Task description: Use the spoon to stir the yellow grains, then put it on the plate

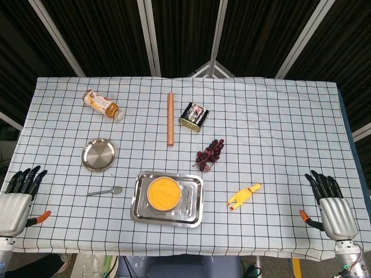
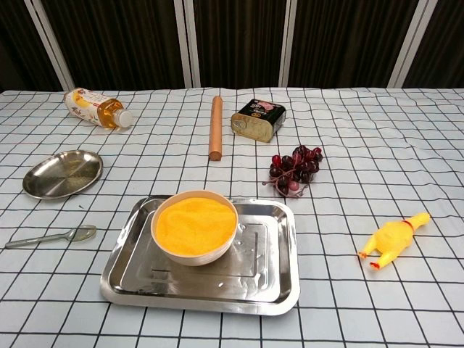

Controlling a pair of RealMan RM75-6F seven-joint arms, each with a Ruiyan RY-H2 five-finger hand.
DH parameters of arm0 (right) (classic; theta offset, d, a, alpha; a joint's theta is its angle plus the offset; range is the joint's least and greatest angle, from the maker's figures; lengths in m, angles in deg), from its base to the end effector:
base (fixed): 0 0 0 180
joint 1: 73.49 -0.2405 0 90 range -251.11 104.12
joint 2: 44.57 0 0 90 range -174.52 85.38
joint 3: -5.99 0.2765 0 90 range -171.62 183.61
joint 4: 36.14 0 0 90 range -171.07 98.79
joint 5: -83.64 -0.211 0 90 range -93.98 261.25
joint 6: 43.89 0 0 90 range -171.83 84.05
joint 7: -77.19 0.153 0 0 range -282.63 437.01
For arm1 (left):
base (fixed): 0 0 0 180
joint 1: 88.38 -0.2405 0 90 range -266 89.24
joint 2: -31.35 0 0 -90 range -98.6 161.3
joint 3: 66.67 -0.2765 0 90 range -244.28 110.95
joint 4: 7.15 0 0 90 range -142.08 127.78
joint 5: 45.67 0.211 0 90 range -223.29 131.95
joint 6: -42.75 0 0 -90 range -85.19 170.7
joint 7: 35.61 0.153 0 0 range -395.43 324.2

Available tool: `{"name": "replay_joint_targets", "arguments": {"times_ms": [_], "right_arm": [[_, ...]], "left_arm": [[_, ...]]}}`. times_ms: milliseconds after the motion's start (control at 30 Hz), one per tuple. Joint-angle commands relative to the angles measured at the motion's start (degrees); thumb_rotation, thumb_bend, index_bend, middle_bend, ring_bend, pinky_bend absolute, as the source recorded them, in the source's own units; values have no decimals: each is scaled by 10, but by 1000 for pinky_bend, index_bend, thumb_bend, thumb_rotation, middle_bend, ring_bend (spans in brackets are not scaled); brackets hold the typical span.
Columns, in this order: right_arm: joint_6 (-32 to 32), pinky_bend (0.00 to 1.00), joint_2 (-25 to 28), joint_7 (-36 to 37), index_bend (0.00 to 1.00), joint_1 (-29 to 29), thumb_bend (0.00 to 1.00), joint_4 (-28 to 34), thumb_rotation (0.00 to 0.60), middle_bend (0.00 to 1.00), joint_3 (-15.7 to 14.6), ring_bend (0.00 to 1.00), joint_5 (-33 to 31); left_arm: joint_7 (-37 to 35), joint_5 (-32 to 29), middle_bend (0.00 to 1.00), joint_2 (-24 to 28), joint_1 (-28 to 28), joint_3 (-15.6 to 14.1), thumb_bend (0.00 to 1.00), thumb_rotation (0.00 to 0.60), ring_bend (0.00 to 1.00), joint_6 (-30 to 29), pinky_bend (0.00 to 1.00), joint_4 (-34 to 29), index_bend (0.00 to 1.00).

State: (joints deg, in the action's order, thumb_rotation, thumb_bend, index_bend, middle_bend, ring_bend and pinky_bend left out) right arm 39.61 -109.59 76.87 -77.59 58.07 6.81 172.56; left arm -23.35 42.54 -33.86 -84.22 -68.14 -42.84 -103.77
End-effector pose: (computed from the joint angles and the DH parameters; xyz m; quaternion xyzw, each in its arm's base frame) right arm -0.3214 -0.1787 0.1468 0.6120 -0.4106 0.3876 0.5538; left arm -0.3151 0.1700 0.1428 -0.6415 -0.3630 -0.3375 0.5855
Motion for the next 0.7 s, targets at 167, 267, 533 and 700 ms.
{"name": "replay_joint_targets", "arguments": {"times_ms": [167, 267, 533, 700], "right_arm": [[0, 0, 1, 0, 0, 1, 317, 2, 600, 0, -1, 0, 1], [2, 0, 2, 1, 0, 1, 317, 3, 600, 0, -1, 0, 2], [-4, 0, 0, 3, 0, 0, 317, 4, 600, 0, -1, 0, -2], [-4, 0, 2, 8, 0, 1, 317, 6, 600, 0, -3, 0, -1]], "left_arm": [[3, -1, 0, 1, 0, 0, 0, 600, 0, 4, 0, -2, 0], [7, -1, 0, 0, 1, -1, 0, 600, 0, 8, 0, -4, 0], [58, -36, 565, -5, 25, 23, 67, 600, 619, 40, 647, -36, 101], [103, -123, 960, -21, 56, 41, 240, 600, 975, 115, 951, -79, 387]]}}
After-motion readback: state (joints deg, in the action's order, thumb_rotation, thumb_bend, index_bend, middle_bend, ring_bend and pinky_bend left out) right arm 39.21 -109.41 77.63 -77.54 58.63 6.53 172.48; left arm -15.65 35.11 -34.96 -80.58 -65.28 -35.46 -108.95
